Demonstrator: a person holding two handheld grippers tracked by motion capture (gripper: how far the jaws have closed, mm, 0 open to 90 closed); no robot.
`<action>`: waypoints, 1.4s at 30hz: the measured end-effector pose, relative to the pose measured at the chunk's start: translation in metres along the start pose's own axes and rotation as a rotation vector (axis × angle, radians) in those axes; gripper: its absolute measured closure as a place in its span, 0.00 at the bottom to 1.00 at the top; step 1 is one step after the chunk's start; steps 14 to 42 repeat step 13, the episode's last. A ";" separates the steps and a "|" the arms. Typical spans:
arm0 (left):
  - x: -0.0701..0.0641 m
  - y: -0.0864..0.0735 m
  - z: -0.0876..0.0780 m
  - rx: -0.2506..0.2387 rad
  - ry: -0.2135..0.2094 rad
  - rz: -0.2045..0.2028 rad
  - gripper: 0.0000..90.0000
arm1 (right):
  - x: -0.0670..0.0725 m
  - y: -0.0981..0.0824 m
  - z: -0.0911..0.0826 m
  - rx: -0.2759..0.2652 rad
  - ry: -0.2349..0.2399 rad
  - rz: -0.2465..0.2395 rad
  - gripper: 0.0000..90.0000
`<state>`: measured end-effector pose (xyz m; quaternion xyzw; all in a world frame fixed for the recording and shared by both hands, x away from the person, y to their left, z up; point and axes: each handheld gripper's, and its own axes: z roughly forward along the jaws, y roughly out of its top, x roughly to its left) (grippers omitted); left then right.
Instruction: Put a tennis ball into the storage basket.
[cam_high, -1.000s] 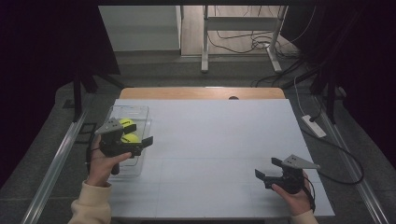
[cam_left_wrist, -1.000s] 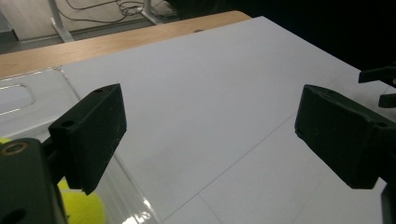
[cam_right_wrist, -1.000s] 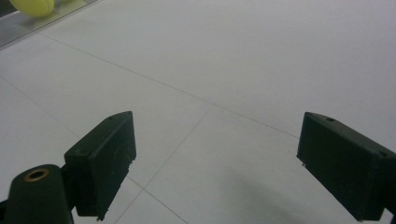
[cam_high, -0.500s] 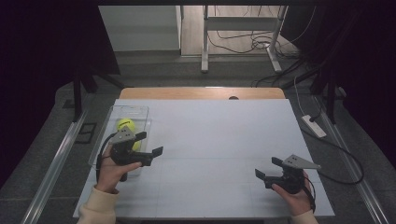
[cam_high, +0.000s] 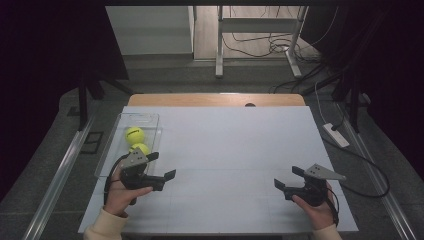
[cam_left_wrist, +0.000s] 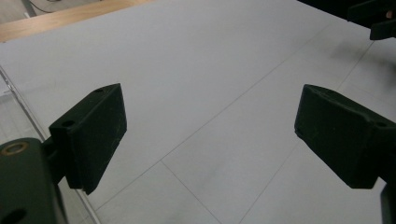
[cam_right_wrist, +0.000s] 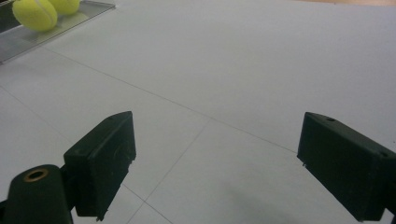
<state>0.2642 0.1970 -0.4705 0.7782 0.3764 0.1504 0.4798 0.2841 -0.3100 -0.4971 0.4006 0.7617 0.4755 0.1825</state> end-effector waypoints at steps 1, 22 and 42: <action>0.000 0.000 0.000 0.000 0.001 0.000 0.11 | 0.000 0.000 0.000 0.000 0.000 0.000 0.12; 0.001 0.001 -0.002 -0.010 0.002 -0.008 0.12 | 0.000 0.001 -0.001 -0.002 -0.003 -0.007 0.12; 0.001 0.001 -0.002 -0.010 0.002 -0.008 0.12 | 0.000 0.001 -0.001 -0.002 -0.003 -0.007 0.12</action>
